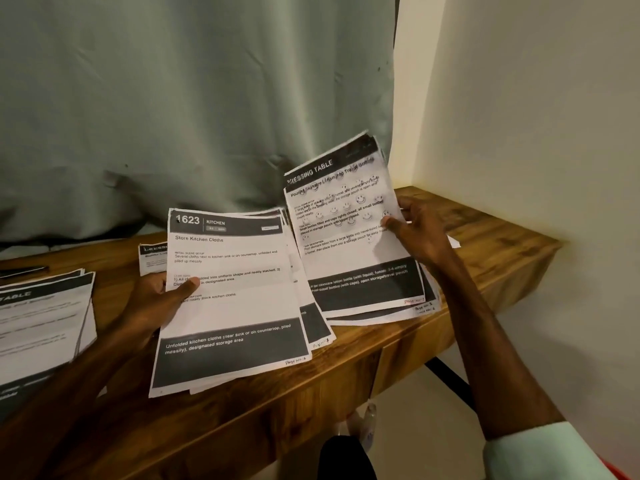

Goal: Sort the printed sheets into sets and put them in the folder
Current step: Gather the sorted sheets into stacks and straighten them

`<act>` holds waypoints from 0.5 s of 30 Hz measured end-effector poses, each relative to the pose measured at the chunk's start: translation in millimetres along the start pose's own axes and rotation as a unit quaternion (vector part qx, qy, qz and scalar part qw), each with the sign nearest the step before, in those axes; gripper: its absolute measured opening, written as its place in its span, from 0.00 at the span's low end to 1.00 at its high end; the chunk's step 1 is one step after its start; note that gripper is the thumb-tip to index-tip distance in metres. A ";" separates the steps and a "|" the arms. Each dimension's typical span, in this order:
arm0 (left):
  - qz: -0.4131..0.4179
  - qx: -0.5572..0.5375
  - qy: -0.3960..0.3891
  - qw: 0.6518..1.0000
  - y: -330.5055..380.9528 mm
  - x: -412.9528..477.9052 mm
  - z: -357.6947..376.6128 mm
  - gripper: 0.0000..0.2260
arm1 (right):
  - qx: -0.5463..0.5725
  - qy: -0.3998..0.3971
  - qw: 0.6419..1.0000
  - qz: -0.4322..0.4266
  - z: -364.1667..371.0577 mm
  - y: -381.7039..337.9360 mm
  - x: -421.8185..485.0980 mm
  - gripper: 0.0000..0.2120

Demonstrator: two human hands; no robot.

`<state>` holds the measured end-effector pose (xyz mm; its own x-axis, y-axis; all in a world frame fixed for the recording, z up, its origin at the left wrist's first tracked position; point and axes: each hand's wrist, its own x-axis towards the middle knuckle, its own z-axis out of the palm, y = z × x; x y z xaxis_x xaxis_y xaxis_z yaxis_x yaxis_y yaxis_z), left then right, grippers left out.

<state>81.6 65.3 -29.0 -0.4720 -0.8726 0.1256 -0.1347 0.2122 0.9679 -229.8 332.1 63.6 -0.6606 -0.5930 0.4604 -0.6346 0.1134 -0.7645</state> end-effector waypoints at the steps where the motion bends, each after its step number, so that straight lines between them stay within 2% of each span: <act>1: 0.005 0.018 0.006 1.000 -0.7 0.1 0.5 0.11 | -0.009 0.020 1.000 -0.021 -2.3 -4.9 1.6 0.14; 5: 0.079 0.158 0.025 0.984 -4.2 -2.4 4.6 0.09 | -0.106 0.108 0.977 -0.148 -11.6 -34.7 14.6 0.12; 8: 0.133 0.236 0.038 0.962 -10.4 -7.4 11.2 0.14 | -0.131 0.110 0.961 -0.215 -6.1 -60.9 20.7 0.13; 10: 0.120 0.264 0.030 0.957 -13.4 -8.2 14.7 0.21 | -0.119 0.088 0.957 -0.248 4.6 -76.2 22.1 0.12; 13: 0.103 0.326 0.059 0.938 -13.5 -6.1 16.1 0.38 | -0.050 0.059 0.963 -0.257 22.5 -97.2 23.7 0.11; 14: 0.101 0.311 0.072 0.942 -5.5 -10.2 16.1 0.41 | -0.018 0.050 0.967 -0.249 25.6 -103.5 24.3 0.11; 15: 0.091 0.250 0.078 0.961 4.1 -11.9 13.0 0.43 | 0.019 0.038 0.970 -0.241 28.8 -111.0 24.5 0.11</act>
<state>75.3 82.2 -29.4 -0.3968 -0.8476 0.3523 -0.4817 0.5190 0.7062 -163.9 282.0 146.7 -0.3194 -0.5093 0.7991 -0.8624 -0.1932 -0.4679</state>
